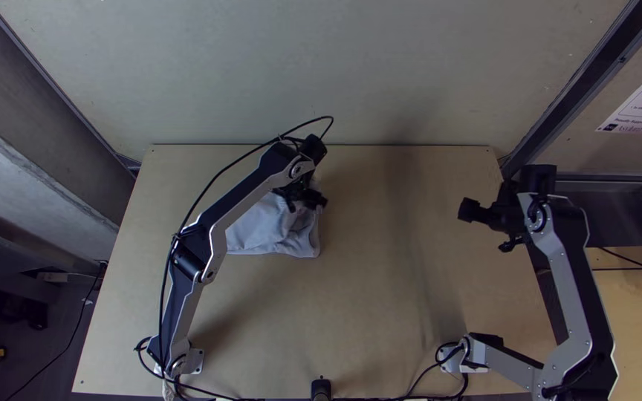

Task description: Fold the t-shirt

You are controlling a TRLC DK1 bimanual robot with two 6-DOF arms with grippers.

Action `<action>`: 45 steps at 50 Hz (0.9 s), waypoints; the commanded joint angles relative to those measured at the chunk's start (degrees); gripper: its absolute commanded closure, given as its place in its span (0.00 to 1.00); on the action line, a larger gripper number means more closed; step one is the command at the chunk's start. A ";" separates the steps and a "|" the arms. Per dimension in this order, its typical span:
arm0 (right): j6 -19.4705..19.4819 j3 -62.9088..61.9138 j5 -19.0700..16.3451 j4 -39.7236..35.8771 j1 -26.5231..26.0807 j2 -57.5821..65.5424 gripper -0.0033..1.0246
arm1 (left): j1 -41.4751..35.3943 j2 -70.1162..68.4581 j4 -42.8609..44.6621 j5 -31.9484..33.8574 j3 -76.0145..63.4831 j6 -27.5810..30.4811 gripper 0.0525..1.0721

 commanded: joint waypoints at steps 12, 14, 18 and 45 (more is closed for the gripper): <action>1.82 -3.01 -0.24 2.73 4.01 -2.34 0.04 | -0.51 -0.49 5.63 22.54 2.04 -10.85 0.04; 1.82 -2.92 -0.24 2.73 4.01 -2.25 0.04 | -0.16 -0.75 5.45 24.21 1.95 -10.85 0.04; 1.82 -2.66 -0.24 2.82 3.92 -2.34 0.04 | 0.10 -0.93 5.10 24.30 1.78 -10.67 0.04; -6.00 12.28 -0.15 11.96 0.84 -2.43 0.04 | 14.34 -25.36 5.19 14.81 -9.30 1.02 0.04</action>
